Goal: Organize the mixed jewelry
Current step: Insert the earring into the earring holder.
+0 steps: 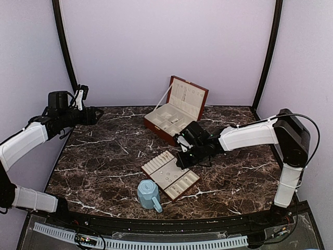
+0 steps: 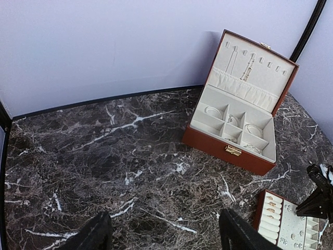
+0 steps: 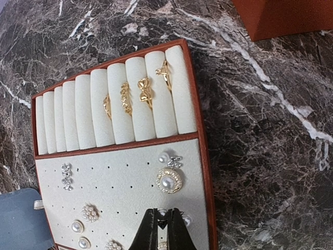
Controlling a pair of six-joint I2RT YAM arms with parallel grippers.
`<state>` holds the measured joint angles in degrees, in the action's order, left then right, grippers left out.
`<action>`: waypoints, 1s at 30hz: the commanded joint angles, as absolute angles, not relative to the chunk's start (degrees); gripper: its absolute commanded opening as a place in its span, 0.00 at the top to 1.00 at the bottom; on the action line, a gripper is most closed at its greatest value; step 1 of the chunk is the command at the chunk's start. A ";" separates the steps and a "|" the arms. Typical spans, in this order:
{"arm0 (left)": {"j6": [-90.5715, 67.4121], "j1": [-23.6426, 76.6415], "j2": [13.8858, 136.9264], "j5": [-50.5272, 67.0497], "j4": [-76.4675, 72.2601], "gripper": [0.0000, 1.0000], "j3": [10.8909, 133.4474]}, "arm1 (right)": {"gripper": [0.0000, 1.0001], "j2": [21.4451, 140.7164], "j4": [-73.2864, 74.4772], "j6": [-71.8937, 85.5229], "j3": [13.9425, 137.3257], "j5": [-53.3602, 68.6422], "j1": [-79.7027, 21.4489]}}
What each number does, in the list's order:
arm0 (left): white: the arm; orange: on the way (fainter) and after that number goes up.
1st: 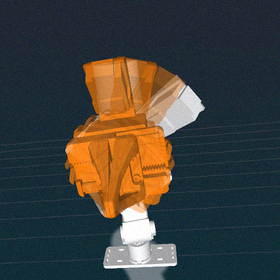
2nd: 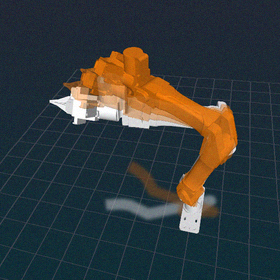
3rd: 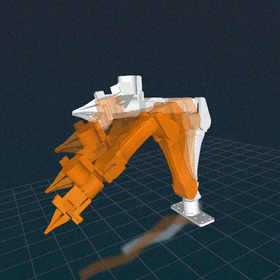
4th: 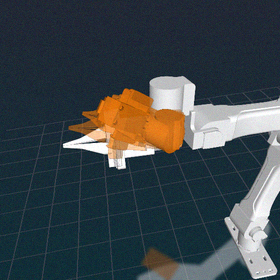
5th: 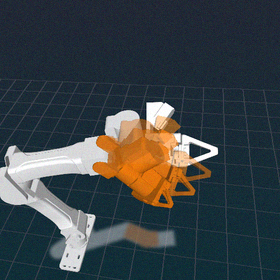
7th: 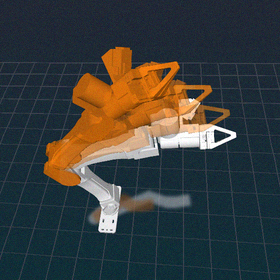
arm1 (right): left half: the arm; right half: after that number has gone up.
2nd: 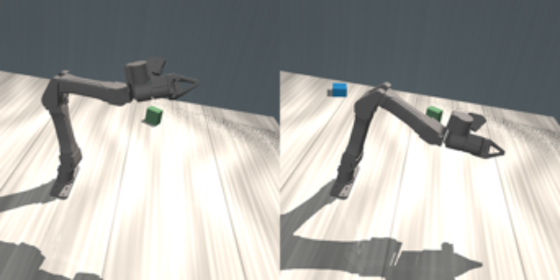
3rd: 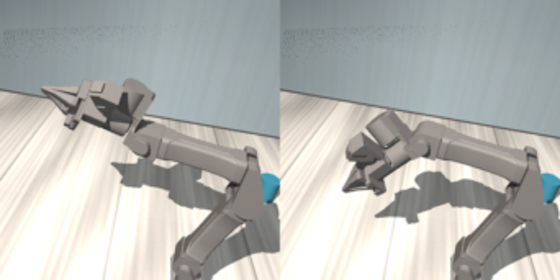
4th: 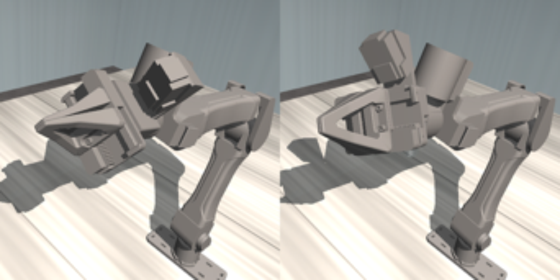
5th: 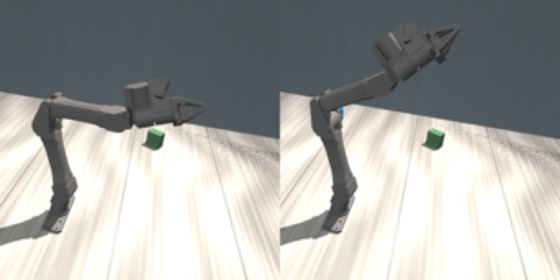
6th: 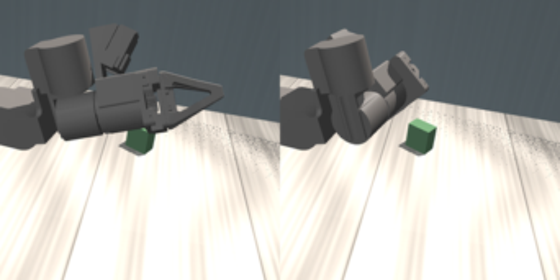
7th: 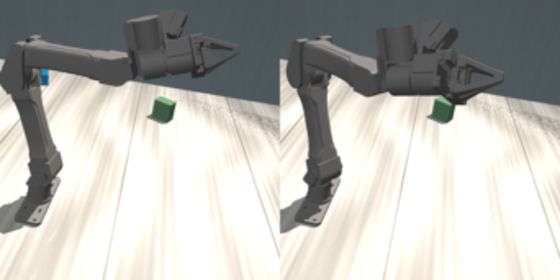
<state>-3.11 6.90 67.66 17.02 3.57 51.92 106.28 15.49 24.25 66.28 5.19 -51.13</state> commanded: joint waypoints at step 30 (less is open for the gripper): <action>-2.30 6.59 66.88 17.28 4.53 0.27 51.42 | 0.95 114.17 25.56 18.77 76.81 -5.54 -57.21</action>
